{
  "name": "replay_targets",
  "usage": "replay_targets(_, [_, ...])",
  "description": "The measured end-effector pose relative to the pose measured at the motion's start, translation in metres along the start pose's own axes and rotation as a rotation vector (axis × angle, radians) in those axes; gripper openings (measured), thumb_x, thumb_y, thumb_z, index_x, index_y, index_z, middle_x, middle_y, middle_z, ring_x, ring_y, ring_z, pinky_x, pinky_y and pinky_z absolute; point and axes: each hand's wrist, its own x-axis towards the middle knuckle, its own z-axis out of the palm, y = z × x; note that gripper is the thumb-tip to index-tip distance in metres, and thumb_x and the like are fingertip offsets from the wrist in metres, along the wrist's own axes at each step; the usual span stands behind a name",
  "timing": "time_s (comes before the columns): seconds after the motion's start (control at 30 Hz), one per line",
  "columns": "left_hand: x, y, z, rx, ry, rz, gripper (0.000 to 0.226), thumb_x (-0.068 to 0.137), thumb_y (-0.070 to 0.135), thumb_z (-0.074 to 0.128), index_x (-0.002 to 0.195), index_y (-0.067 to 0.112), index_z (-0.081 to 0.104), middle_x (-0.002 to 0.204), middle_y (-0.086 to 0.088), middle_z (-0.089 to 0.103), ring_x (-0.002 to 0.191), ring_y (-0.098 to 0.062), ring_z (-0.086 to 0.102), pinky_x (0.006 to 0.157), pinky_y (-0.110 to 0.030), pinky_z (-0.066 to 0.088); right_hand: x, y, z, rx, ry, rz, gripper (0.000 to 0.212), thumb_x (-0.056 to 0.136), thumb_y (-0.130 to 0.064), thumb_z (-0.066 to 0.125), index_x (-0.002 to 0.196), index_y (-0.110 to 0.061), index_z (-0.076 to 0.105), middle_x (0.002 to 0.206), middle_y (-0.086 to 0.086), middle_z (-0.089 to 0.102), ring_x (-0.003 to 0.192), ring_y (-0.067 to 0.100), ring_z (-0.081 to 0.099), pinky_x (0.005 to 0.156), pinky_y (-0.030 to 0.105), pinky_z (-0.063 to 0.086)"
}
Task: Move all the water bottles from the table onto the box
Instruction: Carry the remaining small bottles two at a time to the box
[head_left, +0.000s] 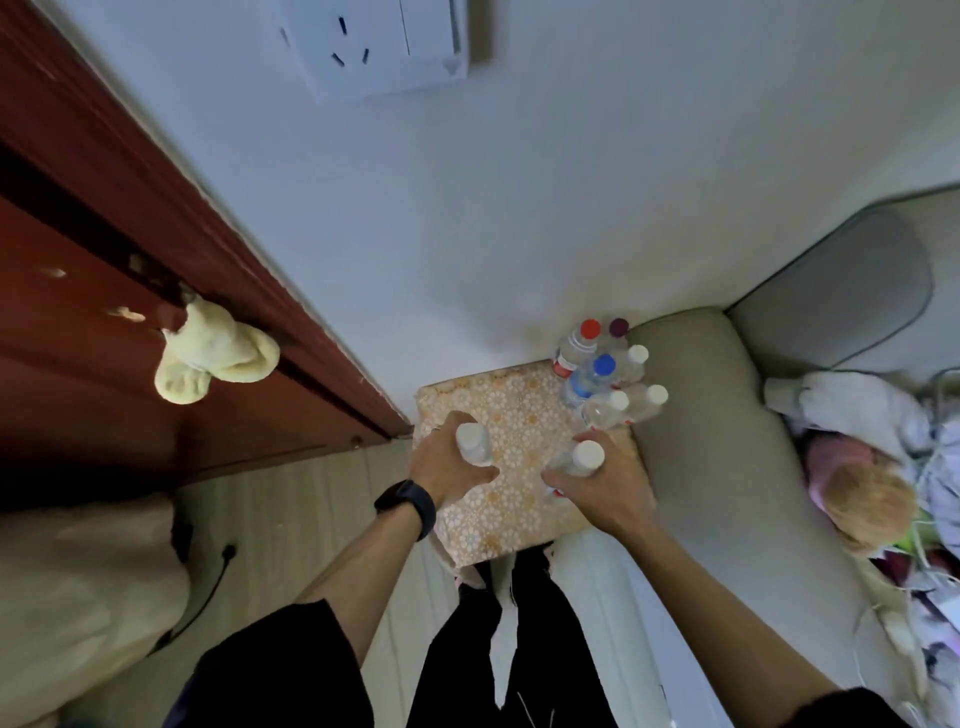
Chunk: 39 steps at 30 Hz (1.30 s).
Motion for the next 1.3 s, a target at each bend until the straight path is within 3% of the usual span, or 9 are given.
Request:
replay_targets(0.2, [0.056,-0.026,0.054,-0.131,0.012,-0.063,0.071,0.067,0.037,0.090,0.123,0.040,0.046,0.125,0.005,0.053,0.106,-0.025,0.057,0.088,-0.048,0.054,0.070,0.033,0.046,0.067,-0.098,0.011,0.059,0.076,-0.034,0.086,0.125,-0.025,0.054,0.107,-0.010,0.061,0.096,0.010,0.057,0.071,0.016,0.038])
replay_targets(0.4, [0.087,-0.054,0.088,-0.159,0.022,-0.108,0.073,0.068,0.031,0.090,0.128,0.038,0.047,0.129,0.005,0.052,0.105,-0.023,0.056,0.091,-0.045,0.053,0.109,0.071,0.084,0.124,-0.119,0.039,0.064,0.084,-0.029,0.080,0.139,-0.021,0.049,0.136,-0.001,0.059,0.123,0.020,0.056,0.095,0.028,0.043])
replay_targets(0.5, [0.090,-0.061,0.098,-0.220,0.038,-0.118,0.074,0.070,0.024,0.090,0.131,0.035,0.049,0.134,0.005,0.051,0.107,-0.020,0.057,0.090,-0.041,0.052,0.116,0.077,0.086,0.132,-0.124,0.037,0.067,0.083,-0.030,0.081,0.142,-0.025,0.047,0.144,-0.002,0.054,0.129,0.018,0.052,0.099,0.025,0.039])
replay_targets(0.63, [0.090,-0.066,0.104,-0.267,0.092,-0.144,0.090,0.066,0.033,0.092,0.138,0.044,0.039,0.137,0.008,0.051,0.118,-0.017,0.054,0.099,-0.042,0.050,0.116,0.082,0.087,0.094,-0.114,0.073,0.085,0.078,-0.042,0.083,0.149,-0.026,0.039,0.144,-0.002,0.053,0.131,0.019,0.051,0.102,0.029,0.039])
replay_targets(0.77, [0.089,-0.066,0.103,-0.254,0.081,-0.199,0.107,0.067,0.039,0.091,0.151,0.031,0.027,0.140,0.004,0.047,0.121,-0.018,0.050,0.102,-0.039,0.045,0.109,0.085,0.089,0.018,-0.106,0.090,0.087,0.075,-0.061,0.076,0.146,-0.029,0.035,0.128,-0.003,0.063,0.115,0.023,0.062,0.095,0.038,0.049])
replay_targets(0.93, [0.087,-0.066,0.101,-0.191,0.078,-0.143,0.087,0.071,0.036,0.088,0.139,0.045,0.035,0.134,0.006,0.054,0.115,-0.014,0.054,0.099,-0.043,0.050,0.101,0.083,0.088,-0.123,-0.013,-0.016,0.077,0.084,-0.063,0.066,0.147,-0.033,0.033,0.120,0.001,0.070,0.096,0.024,0.071,0.086,0.040,0.055])
replay_targets(1.03, [0.088,-0.066,0.103,-0.164,0.106,-0.136,0.077,0.074,0.031,0.087,0.136,0.039,0.043,0.128,0.008,0.060,0.110,-0.014,0.058,0.095,-0.045,0.053,0.101,0.081,0.084,-0.137,0.034,-0.084,0.060,0.089,-0.055,0.065,0.141,-0.031,0.045,0.118,-0.002,0.071,0.095,0.022,0.072,0.086,0.040,0.055])
replay_targets(1.2, [0.104,-0.053,0.096,-0.075,0.102,-0.116,0.072,0.078,0.031,0.084,0.139,0.028,0.044,0.108,0.007,0.070,0.091,-0.012,0.064,0.079,-0.033,0.057,0.116,0.068,0.068,-0.164,-0.025,-0.059,0.052,0.091,-0.053,0.063,0.136,-0.029,0.052,0.103,0.001,0.075,0.093,0.023,0.071,0.088,0.038,0.052])
replay_targets(1.3, [0.125,-0.038,0.088,-0.065,0.118,-0.098,0.073,0.079,0.032,0.084,0.138,0.026,0.042,0.101,0.007,0.069,0.088,-0.014,0.066,0.075,-0.033,0.058,0.133,0.047,0.056,-0.173,-0.036,-0.051,0.050,0.094,-0.052,0.060,0.136,-0.028,0.050,0.110,0.002,0.073,0.102,0.027,0.067,0.090,0.038,0.047])
